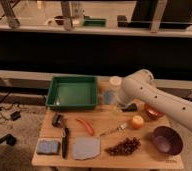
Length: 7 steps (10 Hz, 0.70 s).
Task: Place pepper in table surface
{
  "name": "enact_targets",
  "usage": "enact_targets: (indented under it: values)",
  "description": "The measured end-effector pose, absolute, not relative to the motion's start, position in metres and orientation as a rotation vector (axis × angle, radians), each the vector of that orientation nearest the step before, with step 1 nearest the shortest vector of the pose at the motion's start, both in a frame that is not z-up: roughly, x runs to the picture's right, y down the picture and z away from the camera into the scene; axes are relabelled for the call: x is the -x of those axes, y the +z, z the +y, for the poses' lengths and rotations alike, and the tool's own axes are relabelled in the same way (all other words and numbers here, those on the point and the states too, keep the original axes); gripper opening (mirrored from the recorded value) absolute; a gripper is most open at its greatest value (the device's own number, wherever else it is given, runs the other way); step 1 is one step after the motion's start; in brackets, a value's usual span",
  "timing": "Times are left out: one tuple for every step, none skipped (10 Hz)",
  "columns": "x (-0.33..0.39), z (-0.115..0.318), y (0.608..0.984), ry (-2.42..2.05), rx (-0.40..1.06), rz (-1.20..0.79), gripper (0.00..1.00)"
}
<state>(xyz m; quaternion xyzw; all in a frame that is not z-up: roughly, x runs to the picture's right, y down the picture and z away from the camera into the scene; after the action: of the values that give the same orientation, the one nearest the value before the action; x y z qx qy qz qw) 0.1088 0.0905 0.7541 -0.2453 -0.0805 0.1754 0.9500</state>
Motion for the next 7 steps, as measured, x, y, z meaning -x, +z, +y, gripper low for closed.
enact_targets:
  values:
    - [-0.105,0.093,0.753,0.358,0.498,-0.169,0.8]
    - [-0.098,0.097,0.751,0.359,0.503,-0.182,0.8]
    - [-0.09,0.102,0.748,0.361,0.513,-0.196,0.8]
    - [-0.084,0.105,0.745,0.359,0.521,-0.205,0.8]
    - [-0.069,0.114,0.739,0.353,0.538,-0.224,0.8]
    - [-0.059,0.12,0.734,0.346,0.55,-0.236,0.8]
    - [-0.046,0.129,0.728,0.333,0.566,-0.25,0.8]
